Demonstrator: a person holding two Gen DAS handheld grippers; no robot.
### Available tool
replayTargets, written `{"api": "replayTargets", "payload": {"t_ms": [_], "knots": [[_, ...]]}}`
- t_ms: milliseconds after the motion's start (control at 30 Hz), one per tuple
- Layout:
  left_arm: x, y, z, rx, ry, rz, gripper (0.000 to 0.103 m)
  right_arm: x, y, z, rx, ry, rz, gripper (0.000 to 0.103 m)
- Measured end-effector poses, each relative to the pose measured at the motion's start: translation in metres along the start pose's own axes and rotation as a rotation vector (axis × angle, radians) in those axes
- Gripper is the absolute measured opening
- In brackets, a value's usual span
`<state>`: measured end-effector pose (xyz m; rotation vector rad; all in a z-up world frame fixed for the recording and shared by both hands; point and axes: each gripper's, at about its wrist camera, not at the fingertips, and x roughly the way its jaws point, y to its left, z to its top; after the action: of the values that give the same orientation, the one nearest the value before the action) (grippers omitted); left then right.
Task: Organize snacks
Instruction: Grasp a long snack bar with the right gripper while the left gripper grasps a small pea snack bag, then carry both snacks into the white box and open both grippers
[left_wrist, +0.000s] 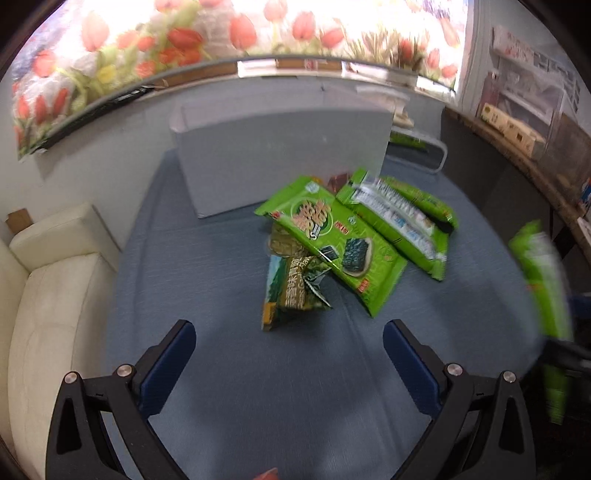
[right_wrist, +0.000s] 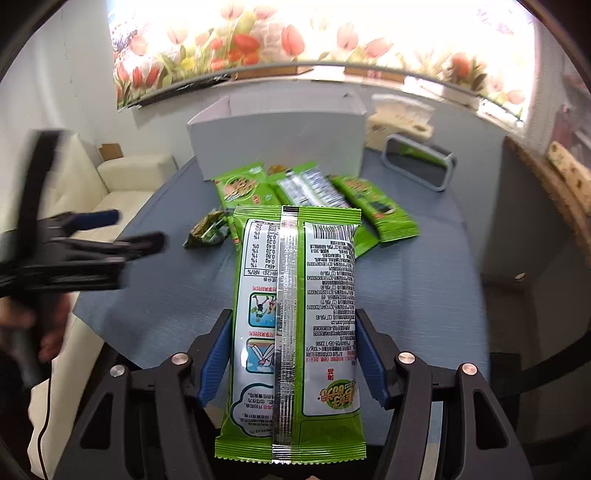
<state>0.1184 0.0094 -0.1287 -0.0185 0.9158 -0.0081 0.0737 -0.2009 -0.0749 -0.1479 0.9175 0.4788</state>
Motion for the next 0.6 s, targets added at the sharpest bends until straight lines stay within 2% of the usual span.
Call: {"api": "replayTargets", "payload": {"t_ms": [133,267,300,333,367,400,433,533,600], "knots": [[0.051,-0.001,0.007,0.001,0.068,0.035,0.103,-0.017,-0.004,-0.002,0.013,-0.028,-0.003,0.067],[0.08,0.002,0.012,0.011,0.105,0.028,0.1,-0.025,-0.006,-0.005,0.032,-0.036,-0.007,0.067],[0.081,0.004,0.013,0.001,0.1,0.014,0.096,-0.025,-0.007,-0.004,0.036,-0.036,-0.007,0.067],[0.08,0.007,0.015,-0.013,0.083,0.013,0.085,-0.027,-0.007,-0.005,0.038,-0.037,-0.007,0.067],[0.08,0.009,0.017,-0.011,0.079,0.022,0.08,-0.027,-0.007,-0.005,0.039,-0.038,-0.007,0.067],[0.079,0.01,0.018,-0.014,0.076,0.013,0.063,-0.027,-0.007,-0.005,0.041,-0.037,-0.006,0.067],[0.077,0.012,0.019,-0.025,0.072,0.012,0.054,-0.026,-0.008,-0.004,0.043,-0.034,-0.002,0.067],[0.071,0.016,0.02,-0.041,0.068,-0.019,0.045,-0.022,-0.007,-0.002,0.045,-0.036,0.006,0.067],[0.064,0.016,0.018,-0.037,0.069,-0.018,0.045,-0.02,-0.005,-0.002,0.039,-0.038,0.011,0.067]]}}
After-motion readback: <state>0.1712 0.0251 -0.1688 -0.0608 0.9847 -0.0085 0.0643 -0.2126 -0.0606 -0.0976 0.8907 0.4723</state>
